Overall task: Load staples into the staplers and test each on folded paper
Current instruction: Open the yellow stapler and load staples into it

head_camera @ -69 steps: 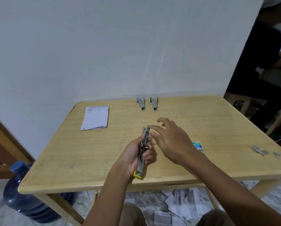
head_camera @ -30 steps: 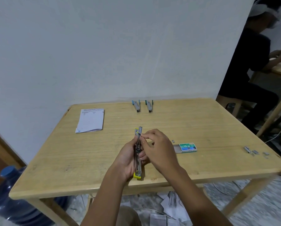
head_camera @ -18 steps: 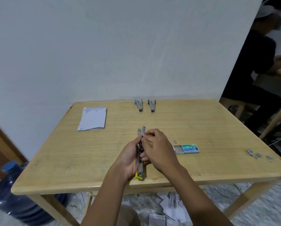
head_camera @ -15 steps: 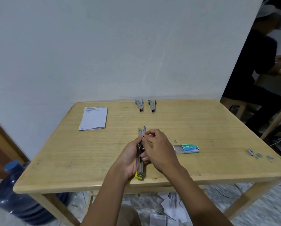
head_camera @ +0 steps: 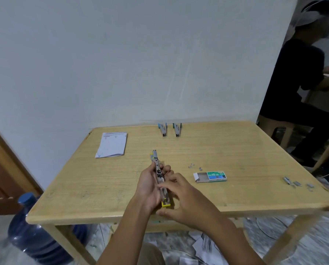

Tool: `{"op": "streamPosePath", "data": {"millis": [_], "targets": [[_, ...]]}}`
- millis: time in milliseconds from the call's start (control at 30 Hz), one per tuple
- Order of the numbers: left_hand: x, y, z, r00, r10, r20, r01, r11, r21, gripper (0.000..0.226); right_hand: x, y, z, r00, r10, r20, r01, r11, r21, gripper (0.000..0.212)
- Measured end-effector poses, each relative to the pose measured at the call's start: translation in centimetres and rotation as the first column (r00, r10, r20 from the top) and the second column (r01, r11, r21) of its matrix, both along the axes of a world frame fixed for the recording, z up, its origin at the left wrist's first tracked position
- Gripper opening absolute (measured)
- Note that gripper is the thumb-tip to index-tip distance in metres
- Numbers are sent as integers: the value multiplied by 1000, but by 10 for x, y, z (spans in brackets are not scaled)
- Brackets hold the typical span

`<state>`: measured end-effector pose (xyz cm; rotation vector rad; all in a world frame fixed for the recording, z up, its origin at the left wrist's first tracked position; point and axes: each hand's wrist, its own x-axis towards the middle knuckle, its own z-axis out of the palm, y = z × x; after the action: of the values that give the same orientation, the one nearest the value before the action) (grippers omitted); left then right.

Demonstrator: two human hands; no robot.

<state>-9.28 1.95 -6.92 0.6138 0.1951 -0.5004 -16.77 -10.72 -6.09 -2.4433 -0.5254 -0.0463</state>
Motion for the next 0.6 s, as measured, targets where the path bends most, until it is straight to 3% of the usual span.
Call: {"op": "streamPosePath", "data": {"millis": [133,200,267,333,400,500,600], "targets": [[-4,2,5,998,46,33,-45,998,-46,43,2,-15,3,985,-29,171,-1,984,175,38],[-12,6,10,992,-87,94,90,996,-28,49,7,-24,7,959,-129,250,40,942,332,34],[-24,7,14,956,-243,162,227,967,113,45,13,-28,15,942,-219,256,71,871,486,29],[-34,8,15,918,-337,209,282,926,253,37,18,-27,25,954,-264,139,125,776,618,28],[-40,11,16,898,-366,244,289,909,300,33,23,-23,29,967,-251,-36,204,685,699,40],[-45,14,19,864,-408,295,327,901,287,33,28,-16,27,945,-35,-325,287,567,772,72],[-46,19,20,859,-421,291,352,899,262,38,27,-6,32,893,137,-429,344,405,847,57]]}}
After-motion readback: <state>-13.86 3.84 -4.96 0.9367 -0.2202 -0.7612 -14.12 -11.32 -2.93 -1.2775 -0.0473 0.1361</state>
